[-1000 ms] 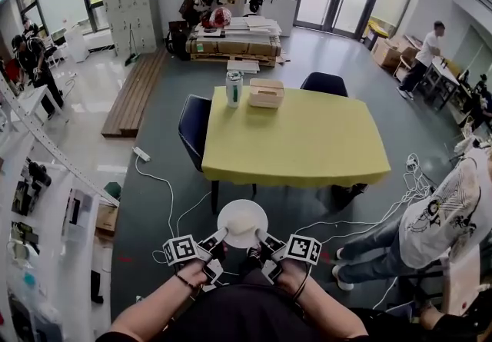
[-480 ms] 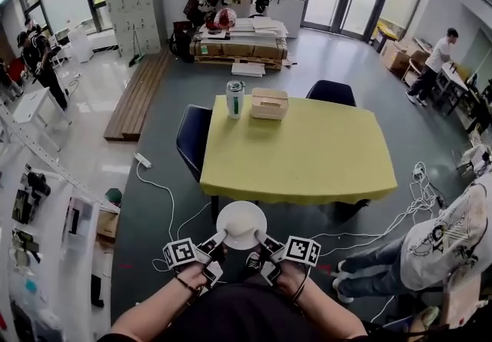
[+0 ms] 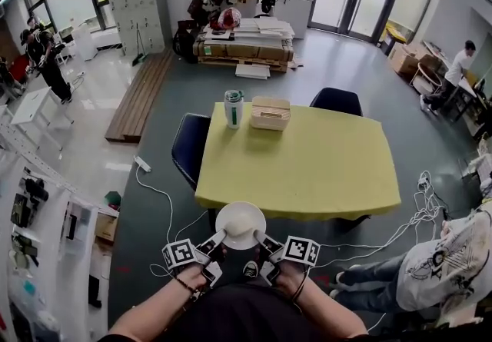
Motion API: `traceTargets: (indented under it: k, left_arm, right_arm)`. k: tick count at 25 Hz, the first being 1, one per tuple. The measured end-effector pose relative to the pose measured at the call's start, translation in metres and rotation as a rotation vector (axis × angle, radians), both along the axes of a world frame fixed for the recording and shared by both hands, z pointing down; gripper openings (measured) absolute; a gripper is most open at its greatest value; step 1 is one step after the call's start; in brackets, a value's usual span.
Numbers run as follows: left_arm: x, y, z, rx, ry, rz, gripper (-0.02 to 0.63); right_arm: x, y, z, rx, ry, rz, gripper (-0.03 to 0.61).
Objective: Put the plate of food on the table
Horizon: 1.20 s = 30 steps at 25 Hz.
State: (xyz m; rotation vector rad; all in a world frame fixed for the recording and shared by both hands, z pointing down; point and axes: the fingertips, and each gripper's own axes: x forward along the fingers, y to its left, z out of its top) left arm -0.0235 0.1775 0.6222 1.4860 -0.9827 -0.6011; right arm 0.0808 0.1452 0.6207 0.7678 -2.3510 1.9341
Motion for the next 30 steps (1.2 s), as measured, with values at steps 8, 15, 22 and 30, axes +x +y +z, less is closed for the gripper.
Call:
traceTargets:
  k: [8,15,22,30]
  left_arm:
    - [0.003,-0.039,0.008,-0.011,-0.003,-0.035,0.015]
    - [0.01,-0.069,0.01,-0.004,-0.01,-0.073,0.015]
    - [0.007,-0.085,0.015,-0.016,-0.012,-0.086,0.015]
    - [0.002,-0.1,0.019,-0.023,-0.002,-0.079,0.015]
  right_arm:
    - [0.001,-0.043,0.009,-0.015,0.003,-0.044,0.023]
    - [0.007,-0.076,0.011,-0.005,-0.003,-0.076,0.023]
    - [0.003,-0.094,0.017,-0.016,-0.008,-0.089,0.023]
    - [-0.002,-0.108,0.023,-0.034,-0.007,-0.086,0.023]
